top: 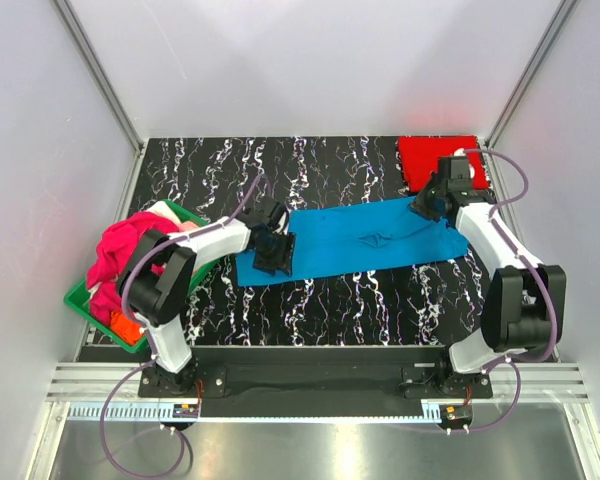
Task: Fold and stack the t-shirts
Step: Fold the tshirt
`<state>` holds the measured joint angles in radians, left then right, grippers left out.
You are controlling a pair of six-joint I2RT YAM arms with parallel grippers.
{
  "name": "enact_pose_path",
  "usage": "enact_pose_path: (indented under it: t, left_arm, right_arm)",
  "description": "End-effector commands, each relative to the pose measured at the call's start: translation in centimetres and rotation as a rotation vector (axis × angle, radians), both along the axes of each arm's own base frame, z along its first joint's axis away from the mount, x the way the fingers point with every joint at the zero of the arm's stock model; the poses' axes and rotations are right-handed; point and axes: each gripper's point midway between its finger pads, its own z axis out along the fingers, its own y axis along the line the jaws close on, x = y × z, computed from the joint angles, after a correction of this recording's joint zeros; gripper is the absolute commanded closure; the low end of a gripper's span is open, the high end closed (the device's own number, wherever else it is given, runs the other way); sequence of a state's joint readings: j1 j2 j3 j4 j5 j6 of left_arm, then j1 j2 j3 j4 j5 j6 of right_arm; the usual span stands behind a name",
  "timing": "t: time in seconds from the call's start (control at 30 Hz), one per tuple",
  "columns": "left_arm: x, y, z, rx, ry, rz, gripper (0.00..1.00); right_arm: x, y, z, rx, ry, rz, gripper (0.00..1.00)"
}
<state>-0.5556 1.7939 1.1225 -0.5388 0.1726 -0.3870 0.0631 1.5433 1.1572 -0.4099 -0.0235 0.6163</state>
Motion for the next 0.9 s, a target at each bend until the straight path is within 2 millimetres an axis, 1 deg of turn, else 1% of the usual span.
enact_pose_path:
  t: [0.0, 0.03, 0.07, 0.1, 0.13, 0.17, 0.23, 0.27, 0.33, 0.37, 0.4, 0.43, 0.47, 0.5, 0.53, 0.57, 0.6, 0.63, 0.7, 0.73, 0.77, 0.8, 0.83, 0.87]
  left_arm:
    - [-4.1, -0.2, -0.2, 0.031, 0.038, -0.016, 0.43]
    - [-4.9, -0.6, 0.0, 0.024, 0.038, -0.006, 0.43]
    - [-6.7, -1.0, 0.4, 0.021, 0.028, -0.035, 0.43]
    - [-7.8, -1.2, 0.5, 0.019, 0.027, -0.041, 0.43]
    - [-8.7, -1.5, 0.6, 0.012, 0.024, -0.041, 0.43]
    - [-11.2, -2.0, 0.7, -0.006, 0.036, -0.048, 0.43]
    - [-13.2, -2.7, 0.9, -0.034, 0.046, -0.022, 0.43]
    - [-14.8, -2.9, 1.4, -0.048, 0.032, -0.045, 0.43]
    - [-15.8, -3.8, 2.8, -0.093, 0.02, -0.055, 0.42]
    - [-15.4, -4.6, 4.8, -0.149, -0.011, -0.063, 0.42]
    - [-15.3, -4.8, 5.9, -0.165, -0.025, -0.065, 0.41]
    - [-14.0, -5.7, 8.6, -0.201, -0.099, -0.086, 0.39]
    - [-13.2, -5.9, 9.9, -0.201, -0.137, -0.095, 0.38]
    - [-12.5, -6.0, 11.1, -0.192, -0.169, -0.103, 0.37]
    - [-10.9, -6.0, 12.7, -0.167, -0.221, -0.117, 0.37]
    - [-10.1, -5.9, 13.4, -0.156, -0.237, -0.119, 0.37]
    - [-9.3, -5.7, 13.7, -0.145, -0.245, -0.123, 0.37]
    - [-7.7, -5.2, 13.8, -0.122, -0.265, -0.126, 0.37]
    - [-6.0, -4.2, 13.2, -0.084, -0.275, -0.124, 0.39]
    - [-4.5, -3.0, 12.0, -0.041, -0.262, -0.116, 0.41]
    - [-4.0, -2.6, 11.4, -0.033, -0.245, -0.111, 0.44]
    - [-3.5, -2.0, 10.8, -0.022, -0.231, -0.099, 0.5]
    - [-2.8, -1.3, 9.6, -0.003, -0.203, -0.088, 0.54]
    - [-2.5, -1.0, 9.1, 0.008, -0.193, -0.089, 0.55]
  right_arm:
    - [-1.3, -0.7, 1.1, -0.01, -0.009, 0.024, 0.81]
    - [-1.7, -0.8, 1.0, -0.011, 0.001, 0.022, 0.81]
    - [-2.0, -1.3, 0.8, -0.017, 0.01, 0.011, 0.81]
    - [-2.2, -1.8, 1.0, -0.02, 0.004, -0.003, 0.81]
    - [-2.6, -2.0, 0.8, -0.023, 0.015, -0.012, 0.81]
    - [-2.9, -2.2, 0.4, -0.022, 0.028, -0.029, 0.8]
    - [-3.3, -2.5, 0.0, -0.016, 0.038, -0.046, 0.81]
    - [-3.4, -2.6, -0.7, -0.017, 0.058, -0.061, 0.78]
    - [-3.4, -2.7, -1.4, -0.013, 0.079, -0.071, 0.77]
    - [-3.2, -2.6, -2.1, -0.005, 0.098, -0.081, 0.75]
    - [-3.0, -3.0, -2.5, -0.022, 0.107, -0.1, 0.75]
    - [-2.5, -3.4, -2.5, -0.027, 0.108, -0.133, 0.74]
    - [-2.1, -3.6, -3.6, -0.033, 0.135, -0.144, 0.73]
    - [-1.7, -3.7, -3.9, -0.037, 0.142, -0.153, 0.73]
    - [-1.0, -4.0, -3.8, -0.039, 0.138, -0.181, 0.73]
    - [-0.6, -4.1, -5.0, -0.038, 0.169, -0.197, 0.73]
    - [-0.2, -4.0, -5.3, -0.03, 0.177, -0.208, 0.73]
    - [0.3, -3.9, -6.1, -0.014, 0.195, -0.226, 0.73]
    - [0.8, -3.8, -6.8, 0.005, 0.211, -0.247, 0.73]
    - [1.0, -3.7, -6.9, 0.02, 0.216, -0.266, 0.73]
    - [1.1, -3.7, -7.4, 0.021, 0.224, -0.274, 0.73]
    - [1.3, -3.7, -7.6, 0.024, 0.22, -0.28, 0.73]
    - [1.4, -3.8, -7.8, 0.023, 0.219, -0.286, 0.73]
    - [1.5, -4.0, -8.2, 0.019, 0.223, -0.293, 0.73]
